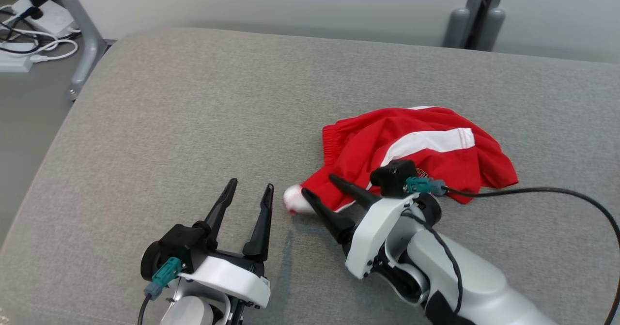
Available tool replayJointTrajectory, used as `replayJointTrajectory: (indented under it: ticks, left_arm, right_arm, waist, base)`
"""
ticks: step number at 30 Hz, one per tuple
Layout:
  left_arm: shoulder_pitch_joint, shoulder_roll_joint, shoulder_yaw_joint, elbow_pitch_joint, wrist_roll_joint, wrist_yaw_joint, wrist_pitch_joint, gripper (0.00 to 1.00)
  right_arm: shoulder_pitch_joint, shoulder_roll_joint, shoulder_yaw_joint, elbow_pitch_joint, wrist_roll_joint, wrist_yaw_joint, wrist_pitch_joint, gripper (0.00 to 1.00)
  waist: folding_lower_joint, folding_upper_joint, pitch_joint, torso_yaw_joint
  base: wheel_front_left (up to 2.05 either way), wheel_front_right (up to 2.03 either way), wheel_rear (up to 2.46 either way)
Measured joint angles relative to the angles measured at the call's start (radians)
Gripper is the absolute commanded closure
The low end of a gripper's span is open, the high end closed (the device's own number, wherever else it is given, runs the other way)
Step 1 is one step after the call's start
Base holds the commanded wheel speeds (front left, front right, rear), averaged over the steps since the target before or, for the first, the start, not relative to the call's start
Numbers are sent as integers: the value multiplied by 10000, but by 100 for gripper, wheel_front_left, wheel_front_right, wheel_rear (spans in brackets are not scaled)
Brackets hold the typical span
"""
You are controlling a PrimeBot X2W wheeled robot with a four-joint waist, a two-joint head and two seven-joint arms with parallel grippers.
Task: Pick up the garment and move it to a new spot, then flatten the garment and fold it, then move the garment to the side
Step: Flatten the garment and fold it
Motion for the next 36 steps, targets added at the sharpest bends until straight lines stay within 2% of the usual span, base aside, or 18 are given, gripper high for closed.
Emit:
replayJointTrajectory:
  ticks: [5,10,17,22,25,27,29,36]
  left_arm:
    - [12,10,186,-12,40,13,0,0]
    - [22,8,288,61,299,-13,0,0]
    - [53,4,305,520,911,-31,0,0]
    - [177,15,466,1074,1290,-25,0,0]
    - [222,98,550,1511,1505,-4,0,0]
    - [242,265,663,1969,1730,173,0,0]
    - [228,301,692,2094,1778,159,0,0]
    - [150,527,374,2734,2046,-349,0,0]
  right_arm:
    - [-466,-17,-128,621,15,-2,-244,0]
    - [-618,-31,-909,1103,-113,0,-800,0]
    - [24,-798,-2700,1058,-412,-2,-1375,0]
    - [991,-1210,-4497,456,-1139,0,-1467,0]
    - [1599,-1103,-5887,-196,-1590,-2,-1478,0]
    - [2237,-792,-6696,-675,-2057,-2,-1478,0]
    - [2457,-640,-6934,-920,-2316,-2,-1478,0]
    - [2764,-295,-7384,-1392,-2821,-2,-1413,0]
  waist:
    - [0,-1,-4,-345]
    - [0,0,-79,-828]
    - [0,0,-223,-1455]
    - [0,0,-280,-1760]
    - [0,0,-295,-1923]
    - [0,0,-300,-2046]
    - [0,0,-282,-2083]
    - [0,0,-222,-2123]
  base:
    - [0,0,0]
    - [0,0,0]
    - [0,0,0]
    - [0,0,0]
    - [0,0,0]
    - [0,0,0]
    - [0,0,0]
    - [0,0,0]
